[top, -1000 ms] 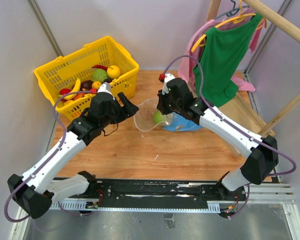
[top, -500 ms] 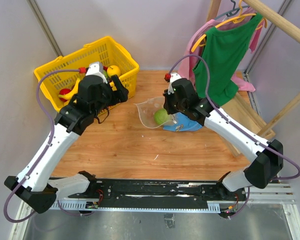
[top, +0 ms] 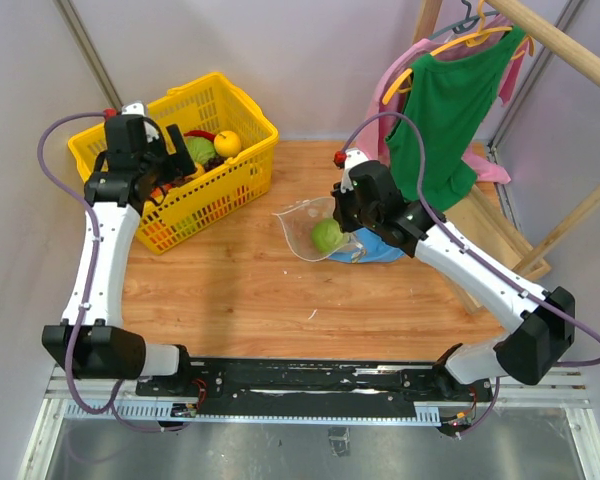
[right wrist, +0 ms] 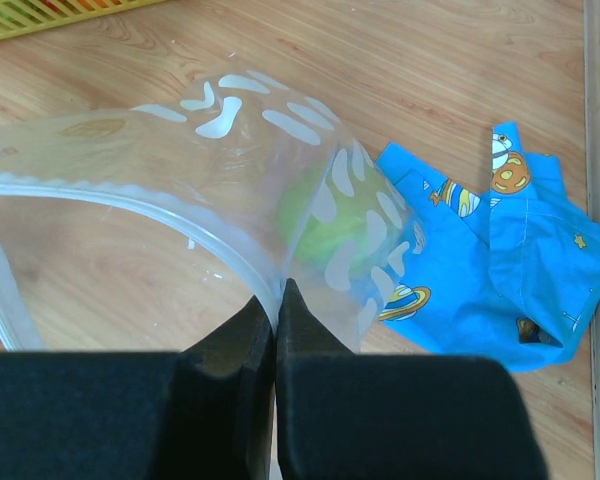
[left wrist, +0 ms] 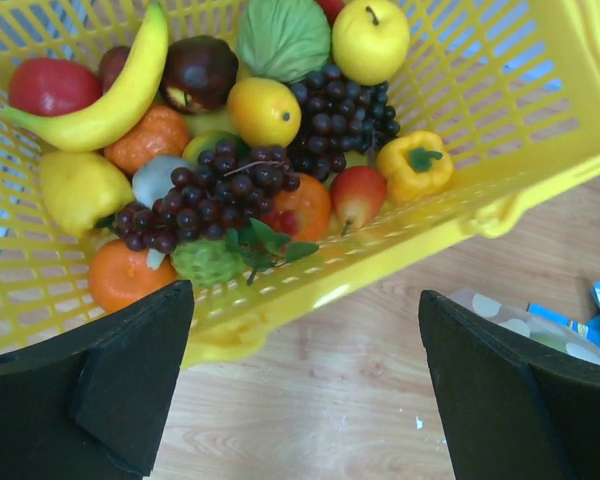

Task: Place the food in the zip-top bag and seal the zipper
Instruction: Pick up the fake fruit from the bin.

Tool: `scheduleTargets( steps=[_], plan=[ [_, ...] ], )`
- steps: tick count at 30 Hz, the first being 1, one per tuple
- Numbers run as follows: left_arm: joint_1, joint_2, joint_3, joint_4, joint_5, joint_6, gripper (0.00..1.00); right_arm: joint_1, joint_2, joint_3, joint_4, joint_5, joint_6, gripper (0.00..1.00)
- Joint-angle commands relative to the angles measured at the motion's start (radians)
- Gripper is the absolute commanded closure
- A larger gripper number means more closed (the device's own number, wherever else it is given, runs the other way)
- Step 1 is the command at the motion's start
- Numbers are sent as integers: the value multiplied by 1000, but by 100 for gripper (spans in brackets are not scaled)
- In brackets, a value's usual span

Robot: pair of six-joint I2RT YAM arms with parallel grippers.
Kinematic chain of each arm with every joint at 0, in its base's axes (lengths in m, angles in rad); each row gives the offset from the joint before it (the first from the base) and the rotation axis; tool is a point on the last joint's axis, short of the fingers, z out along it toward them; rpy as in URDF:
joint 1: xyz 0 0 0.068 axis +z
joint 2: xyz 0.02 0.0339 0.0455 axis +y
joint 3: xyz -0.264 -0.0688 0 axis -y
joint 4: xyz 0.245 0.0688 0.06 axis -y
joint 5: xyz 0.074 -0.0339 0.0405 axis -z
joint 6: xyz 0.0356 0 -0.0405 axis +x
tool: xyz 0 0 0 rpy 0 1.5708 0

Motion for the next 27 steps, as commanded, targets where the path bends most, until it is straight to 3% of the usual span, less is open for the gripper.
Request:
scheduleTargets(
  steps=[1, 11, 17, 27],
  plan=[
    [117, 41, 3, -14, 237, 64, 2, -13, -34, -19, 12, 25, -22, 100],
    [161, 109, -90, -14, 372, 99, 1, -19, -38, -28, 21, 21, -27, 99],
    [157, 66, -130, -43, 486, 90, 6, -23, -38, -30, 22, 23, -29, 100],
    [115, 29, -81, -122, 543, 88, 9, -37, -32, -25, 22, 19, -28, 99]
  ],
)
